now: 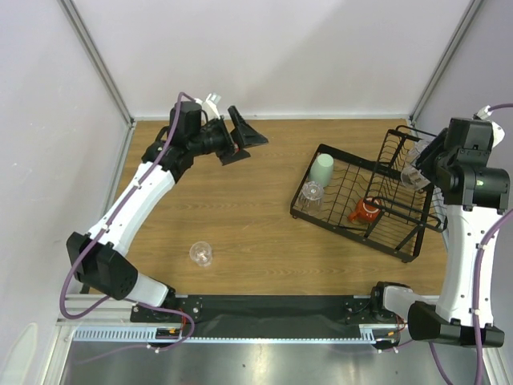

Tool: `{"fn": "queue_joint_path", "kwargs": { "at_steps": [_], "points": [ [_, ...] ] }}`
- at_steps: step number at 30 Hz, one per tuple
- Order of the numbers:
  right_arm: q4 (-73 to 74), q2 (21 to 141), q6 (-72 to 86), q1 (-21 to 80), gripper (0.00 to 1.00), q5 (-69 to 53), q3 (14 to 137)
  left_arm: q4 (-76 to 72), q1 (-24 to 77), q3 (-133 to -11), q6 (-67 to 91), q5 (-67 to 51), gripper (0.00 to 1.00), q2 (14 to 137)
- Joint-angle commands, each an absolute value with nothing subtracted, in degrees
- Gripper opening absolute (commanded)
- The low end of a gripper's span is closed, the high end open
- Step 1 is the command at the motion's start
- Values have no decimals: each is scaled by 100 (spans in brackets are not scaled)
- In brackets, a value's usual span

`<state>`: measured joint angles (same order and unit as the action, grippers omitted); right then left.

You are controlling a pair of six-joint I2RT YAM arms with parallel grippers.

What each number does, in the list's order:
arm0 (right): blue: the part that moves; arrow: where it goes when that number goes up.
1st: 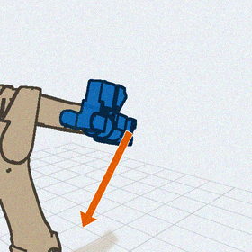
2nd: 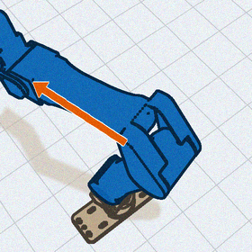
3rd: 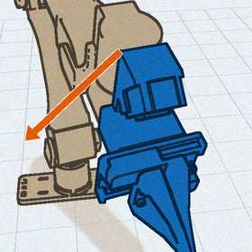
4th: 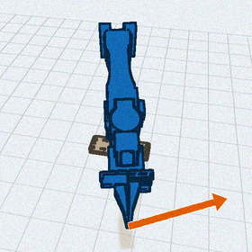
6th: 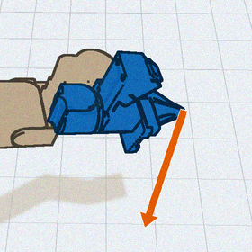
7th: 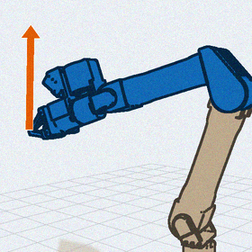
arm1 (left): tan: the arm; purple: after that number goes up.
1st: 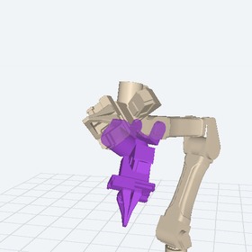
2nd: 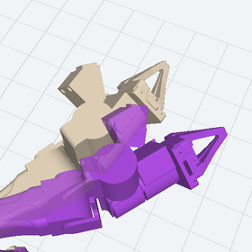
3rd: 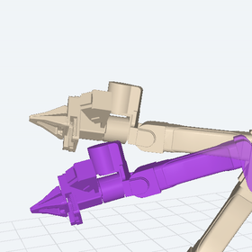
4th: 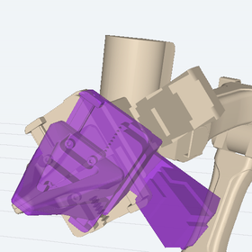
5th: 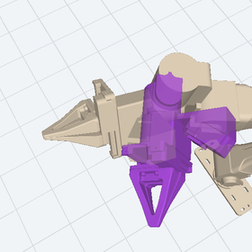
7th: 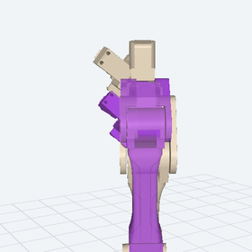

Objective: Load the cups into the dish rack

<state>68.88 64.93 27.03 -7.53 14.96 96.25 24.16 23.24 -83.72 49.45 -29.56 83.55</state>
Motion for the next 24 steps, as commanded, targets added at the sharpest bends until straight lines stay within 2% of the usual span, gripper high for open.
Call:
{"fn": "queue_joint_path", "kwargs": {
  "at_steps": [1,10,18,24],
  "points": [
    [6724,6670,2593,-782,0,2267,9844,2295,2048,-8104,5018,-3269,100,8112],
    [6653,7549,2865,-712,0,2425,10020,2918,1855,-8507,4579,-2663,100,8297],
    [6338,8007,2962,-721,0,2470,9695,2699,1802,-8728,4693,-3005,99,8622],
    [5915,8086,2786,-738,0,2628,9334,2584,1776,-8851,4790,-3102,95,8824]
  ]
}}
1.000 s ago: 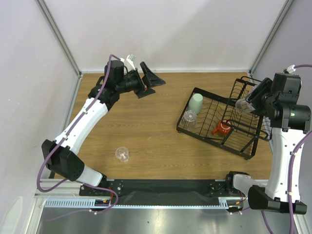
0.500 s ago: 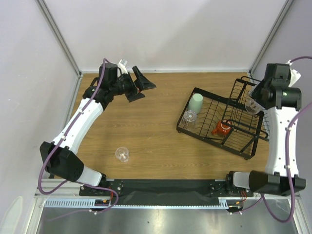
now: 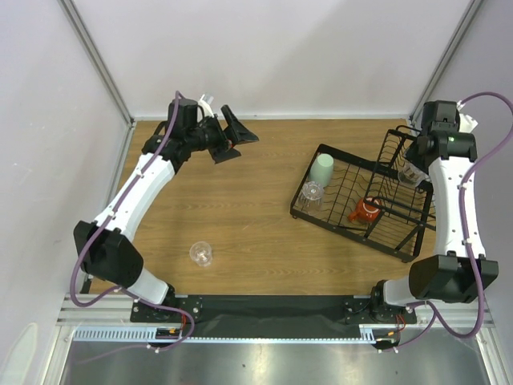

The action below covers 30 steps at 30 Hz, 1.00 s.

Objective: Load the cups into the dish rack

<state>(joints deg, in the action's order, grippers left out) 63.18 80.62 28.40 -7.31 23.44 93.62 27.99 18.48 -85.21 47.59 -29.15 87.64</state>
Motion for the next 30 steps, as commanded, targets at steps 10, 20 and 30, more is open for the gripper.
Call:
{"fn": "queue_joint_path", "kwargs": {
  "at_steps": [10,20,30],
  "points": [
    [5713,8200,2672,-729,40,2347,9264,2487,1732,-8947,4931,-3208,92,9000],
    [5853,7867,2584,-703,100,2031,9220,2628,1872,-8868,5019,-3138,93,8886],
    [6328,7243,2567,-510,100,1670,9281,3646,2364,-8974,4580,-2690,94,8631]
  ]
}}
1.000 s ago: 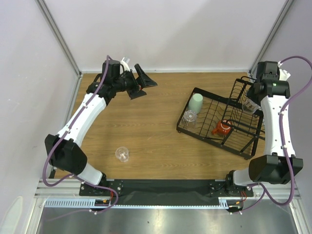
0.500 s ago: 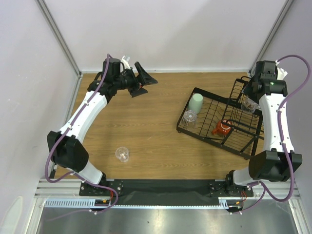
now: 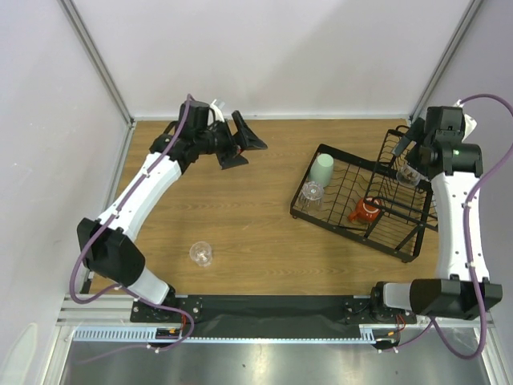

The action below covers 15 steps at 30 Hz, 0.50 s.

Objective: Load the cups into the dish rack

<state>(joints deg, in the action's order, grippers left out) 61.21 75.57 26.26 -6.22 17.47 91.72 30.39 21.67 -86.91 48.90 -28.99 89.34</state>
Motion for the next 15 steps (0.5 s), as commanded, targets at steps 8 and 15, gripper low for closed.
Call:
{"fn": "queue_joint_path", "kwargs": {
  "at_steps": [8,15],
  "points": [
    [6442,6733,2575,-124,100,1302,9308,4087,2558,-8386,4447,-2153,93,7823],
    [6154,6364,2505,289,100,458,9247,4594,2707,-7875,4325,-1838,91,7383]
  ]
}}
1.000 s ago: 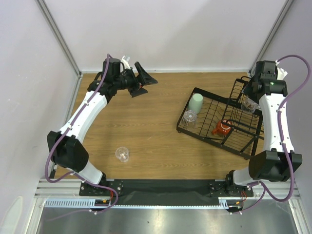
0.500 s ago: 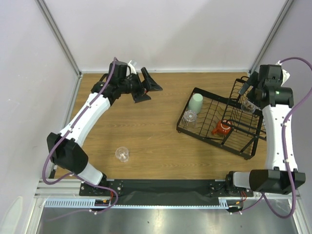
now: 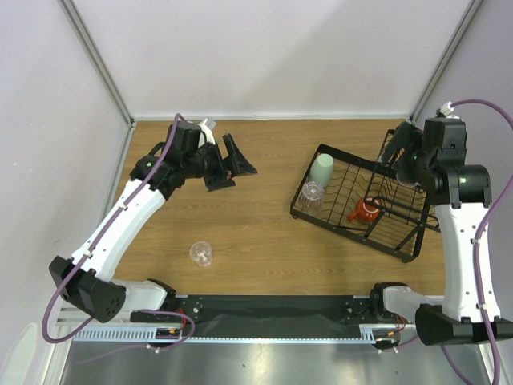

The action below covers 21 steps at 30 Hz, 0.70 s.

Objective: Load the cups into the dish rack

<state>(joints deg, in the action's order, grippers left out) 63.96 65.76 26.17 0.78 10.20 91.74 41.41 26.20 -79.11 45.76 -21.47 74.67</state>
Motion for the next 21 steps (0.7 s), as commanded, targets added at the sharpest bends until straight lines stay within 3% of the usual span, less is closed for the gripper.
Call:
{"fn": "queue_joint_path", "kwargs": {
  "at_steps": [1,6,14,21],
  "points": [
    [6074,6276,2487,360,100,283,9203,4753,2698,-7936,4298,-1619,91,7374],
    [6011,5854,2558,553,100,-123,9018,5457,2654,-7919,4271,-818,90,7058],
    [5854,5810,2408,852,100,-747,9000,6257,2522,-6716,4939,447,88,6548],
    [5616,5599,2215,975,100,-818,8807,6267,2514,-5644,5809,98,87,6241]
  ]
}}
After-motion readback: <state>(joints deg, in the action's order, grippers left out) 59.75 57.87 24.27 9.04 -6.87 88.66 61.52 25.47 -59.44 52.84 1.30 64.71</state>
